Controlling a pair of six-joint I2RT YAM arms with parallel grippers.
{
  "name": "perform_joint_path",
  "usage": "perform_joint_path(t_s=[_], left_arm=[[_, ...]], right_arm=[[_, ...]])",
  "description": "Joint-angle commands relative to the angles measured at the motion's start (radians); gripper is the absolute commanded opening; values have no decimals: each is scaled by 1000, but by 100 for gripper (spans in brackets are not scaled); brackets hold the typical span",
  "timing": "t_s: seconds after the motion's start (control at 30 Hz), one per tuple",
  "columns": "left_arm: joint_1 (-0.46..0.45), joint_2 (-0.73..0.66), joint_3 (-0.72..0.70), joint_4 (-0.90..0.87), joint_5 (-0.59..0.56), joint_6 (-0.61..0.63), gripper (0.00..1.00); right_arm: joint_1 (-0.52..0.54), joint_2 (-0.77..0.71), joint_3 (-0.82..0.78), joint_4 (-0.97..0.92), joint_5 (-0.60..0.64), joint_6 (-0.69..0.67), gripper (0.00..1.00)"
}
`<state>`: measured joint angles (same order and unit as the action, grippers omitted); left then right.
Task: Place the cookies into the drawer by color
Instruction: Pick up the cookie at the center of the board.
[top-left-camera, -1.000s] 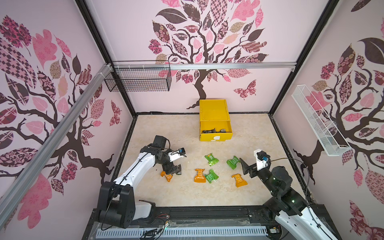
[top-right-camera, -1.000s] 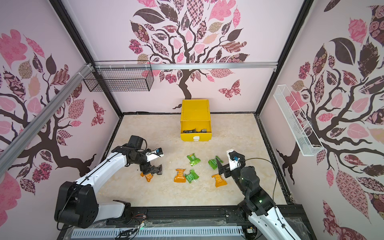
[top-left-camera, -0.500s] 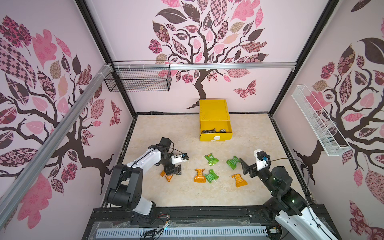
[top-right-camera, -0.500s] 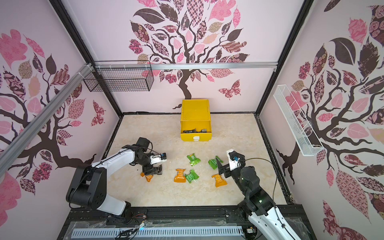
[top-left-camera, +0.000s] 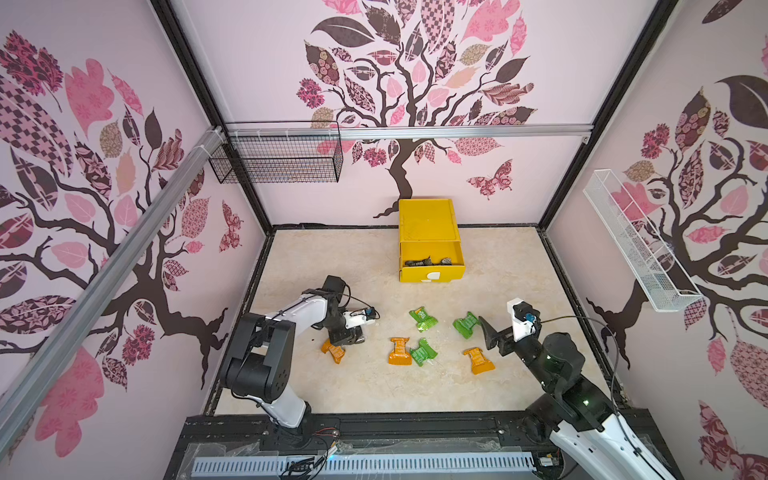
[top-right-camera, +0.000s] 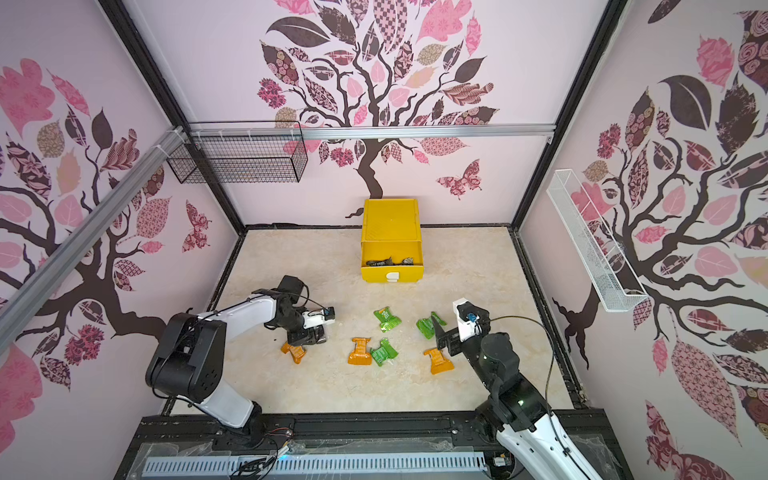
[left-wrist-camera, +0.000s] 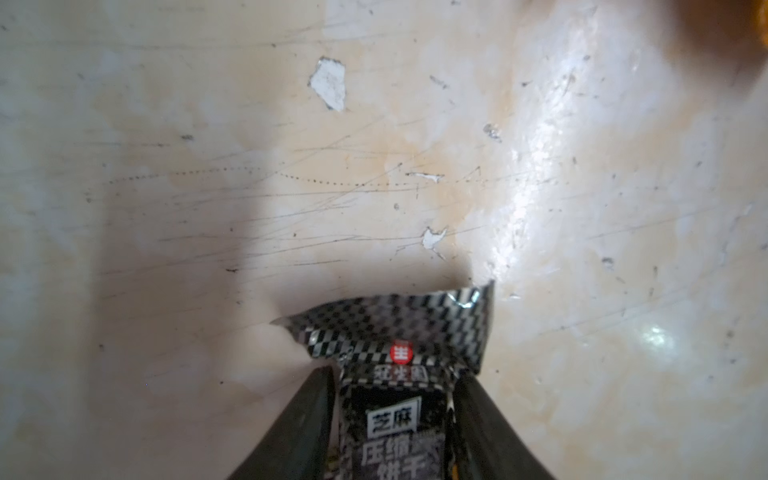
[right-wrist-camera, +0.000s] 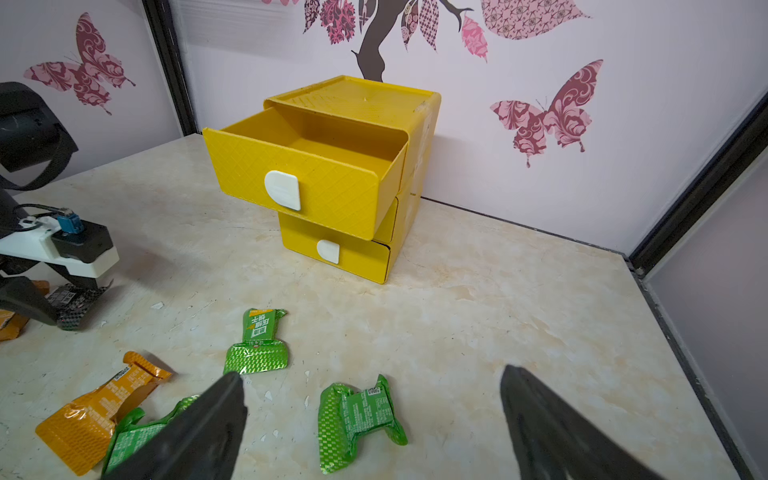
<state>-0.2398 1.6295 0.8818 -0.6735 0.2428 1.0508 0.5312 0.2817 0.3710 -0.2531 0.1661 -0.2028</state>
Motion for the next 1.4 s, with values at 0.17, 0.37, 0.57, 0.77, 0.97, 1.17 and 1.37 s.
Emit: perform_joint_path(t_s=[0.17, 0.37, 0.57, 0.77, 0.97, 1.17, 1.37], left_arm=[[-10, 30, 34, 26, 21, -32, 26], [-10, 16, 61, 33, 44, -55, 19], [-11, -33, 95, 26, 90, -97, 17], [-14, -118, 151, 35, 166, -177, 17], [-32, -188, 237, 58, 240, -279, 15], [-76, -201, 349, 103, 293, -394, 13], [-112, -142, 503, 137, 312, -513, 10]], right_arm=[[-4, -13, 3, 20, -8, -3, 99], [-4, -14, 2, 21, -7, -4, 99], [-3, -15, 0, 20, -6, -3, 99], [-2, -18, 2, 22, -7, -5, 99], [-3, -20, 2, 21, -4, -8, 99], [-2, -24, 2, 21, -4, -10, 99], [-3, -28, 1, 21, -1, -11, 99]])
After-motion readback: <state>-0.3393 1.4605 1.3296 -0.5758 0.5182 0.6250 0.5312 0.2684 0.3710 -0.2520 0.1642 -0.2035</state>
